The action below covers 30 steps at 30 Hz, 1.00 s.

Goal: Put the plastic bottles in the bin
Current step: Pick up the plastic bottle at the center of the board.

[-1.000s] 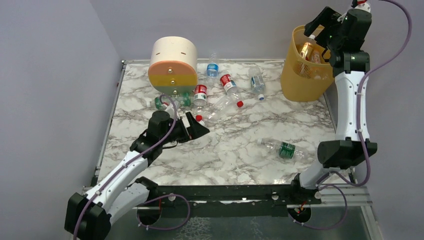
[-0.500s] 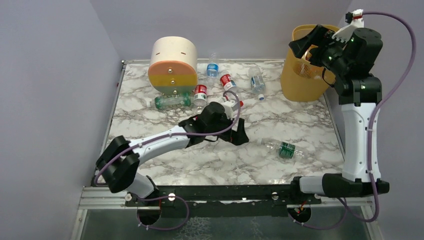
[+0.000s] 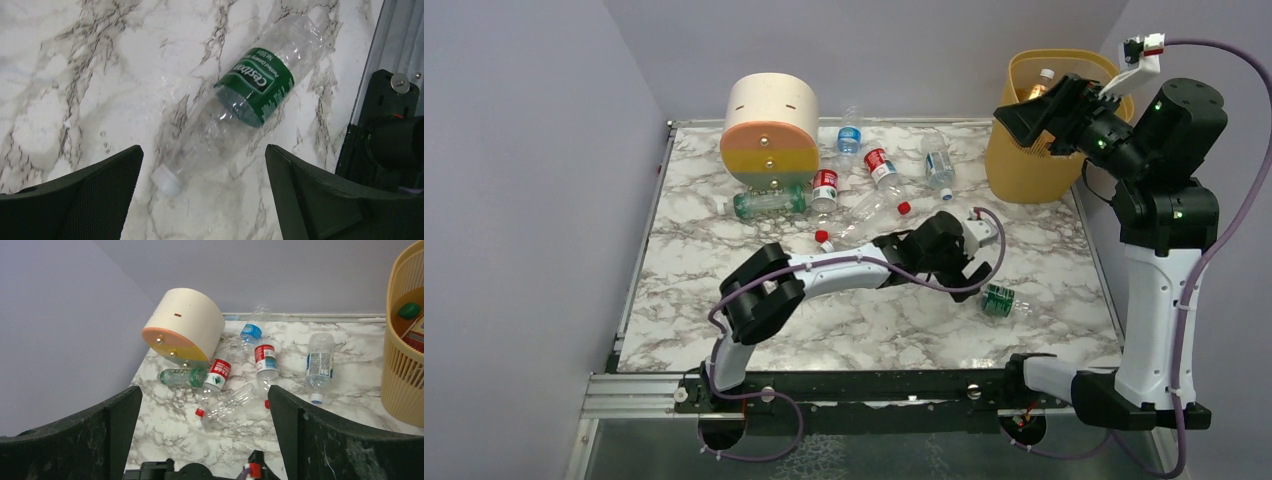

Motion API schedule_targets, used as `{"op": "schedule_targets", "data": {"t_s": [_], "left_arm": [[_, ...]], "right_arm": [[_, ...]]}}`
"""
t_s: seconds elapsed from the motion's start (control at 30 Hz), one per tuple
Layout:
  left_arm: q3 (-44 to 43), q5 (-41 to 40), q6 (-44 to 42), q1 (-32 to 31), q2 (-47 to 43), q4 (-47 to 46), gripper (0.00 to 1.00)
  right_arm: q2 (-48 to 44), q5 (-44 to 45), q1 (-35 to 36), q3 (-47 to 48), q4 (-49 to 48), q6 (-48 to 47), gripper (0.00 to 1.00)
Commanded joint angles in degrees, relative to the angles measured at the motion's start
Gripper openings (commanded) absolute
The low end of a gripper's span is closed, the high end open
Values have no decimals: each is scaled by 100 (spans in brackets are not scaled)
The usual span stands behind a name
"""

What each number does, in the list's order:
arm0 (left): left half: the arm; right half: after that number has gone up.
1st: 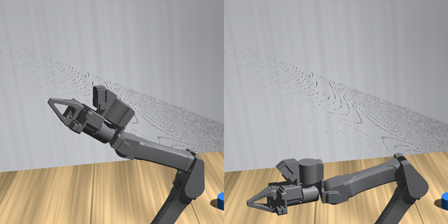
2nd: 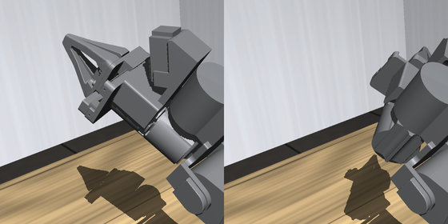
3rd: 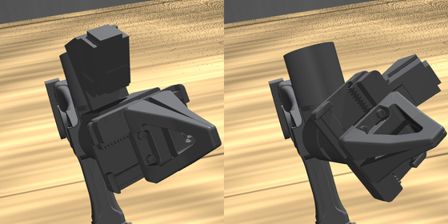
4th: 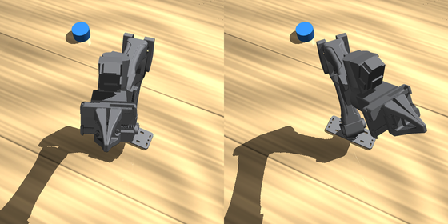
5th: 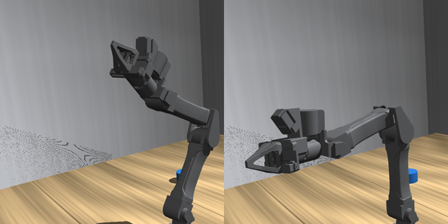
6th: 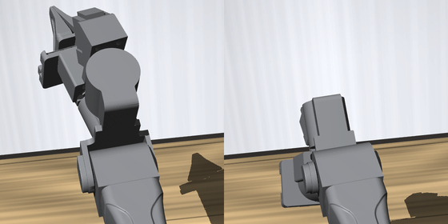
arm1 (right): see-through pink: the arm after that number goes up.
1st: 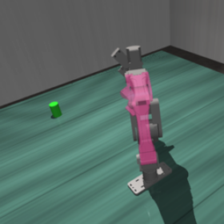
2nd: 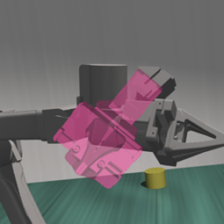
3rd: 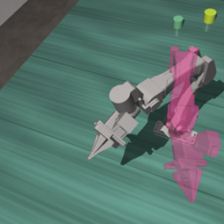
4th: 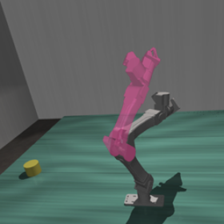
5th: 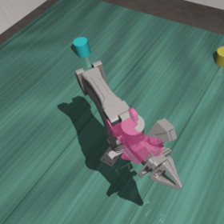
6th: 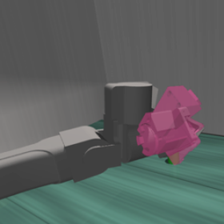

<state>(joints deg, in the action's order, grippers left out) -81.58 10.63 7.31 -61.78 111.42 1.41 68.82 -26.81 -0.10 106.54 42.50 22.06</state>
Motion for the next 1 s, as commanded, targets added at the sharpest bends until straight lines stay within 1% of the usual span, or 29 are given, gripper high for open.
{"op": "schedule_targets", "data": {"t_s": [0.0, 0.23, 0.43, 0.87, 0.97], "left_arm": [[-717, -102, -965, -222, 560, -69, 99], [-1430, 79, -1535, -369, 1286, 25, 99], [-1742, 188, -1718, -399, 1697, 204, 99], [-1419, -15, -1687, -535, 1774, 199, 99], [-1285, -43, -1625, -544, 1704, 150, 95]], "right_arm": [[-158, -458, -17, -9, 216, -33, 99], [-286, -596, -19, -192, 234, -43, 99], [-442, -739, -21, -539, 47, 35, 99], [-463, -883, -17, -907, -154, 48, 100], [-456, -922, -17, -972, -188, 59, 100]]}}
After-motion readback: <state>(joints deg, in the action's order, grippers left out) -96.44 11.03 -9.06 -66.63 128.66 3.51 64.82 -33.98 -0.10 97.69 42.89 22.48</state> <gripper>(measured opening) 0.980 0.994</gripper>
